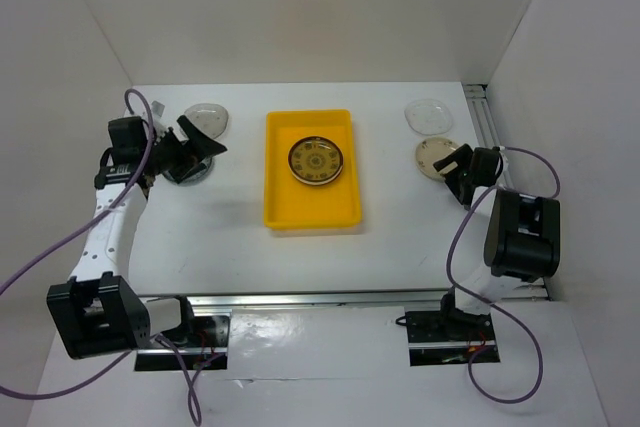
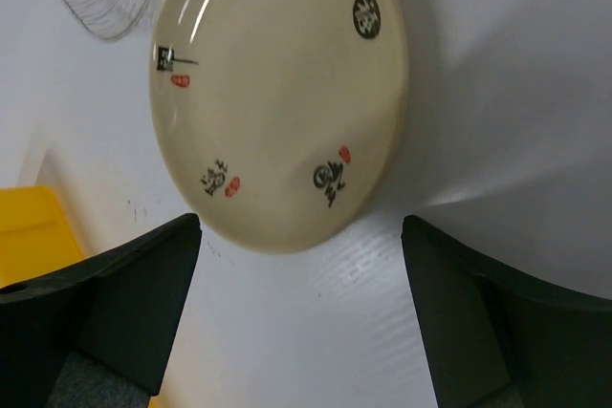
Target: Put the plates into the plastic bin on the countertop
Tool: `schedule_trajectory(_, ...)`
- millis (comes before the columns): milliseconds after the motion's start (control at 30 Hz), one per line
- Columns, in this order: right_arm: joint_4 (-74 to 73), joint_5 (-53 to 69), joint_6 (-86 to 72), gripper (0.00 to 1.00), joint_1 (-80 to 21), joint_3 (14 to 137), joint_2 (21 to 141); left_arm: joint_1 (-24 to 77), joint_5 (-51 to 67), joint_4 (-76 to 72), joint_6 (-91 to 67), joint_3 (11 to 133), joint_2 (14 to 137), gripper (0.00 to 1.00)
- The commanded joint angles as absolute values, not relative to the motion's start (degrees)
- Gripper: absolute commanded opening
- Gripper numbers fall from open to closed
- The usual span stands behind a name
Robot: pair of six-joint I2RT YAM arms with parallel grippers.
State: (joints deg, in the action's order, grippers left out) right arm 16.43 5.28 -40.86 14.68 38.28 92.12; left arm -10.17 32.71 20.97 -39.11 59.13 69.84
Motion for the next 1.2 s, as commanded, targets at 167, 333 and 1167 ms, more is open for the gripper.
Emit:
schedule_trajectory(167,16.4,0.9,-41.8,0.78,15.0,42.1,101.1,-13.6,36.4,21.9,-35.7,56.2,67.6,1.0)
schedule_trajectory(333,11.9,-0.6,-43.2,0.59,15.0,43.9,104.8,-14.7,38.2,21.9,-35.6,55.6,67.1,1.0)
schedule_trajectory(1167,15.4,9.1,-47.5,0.0,6.0,48.5,87.4,-15.2,17.7,31.4,-34.8,57.7,66.3,1.0)
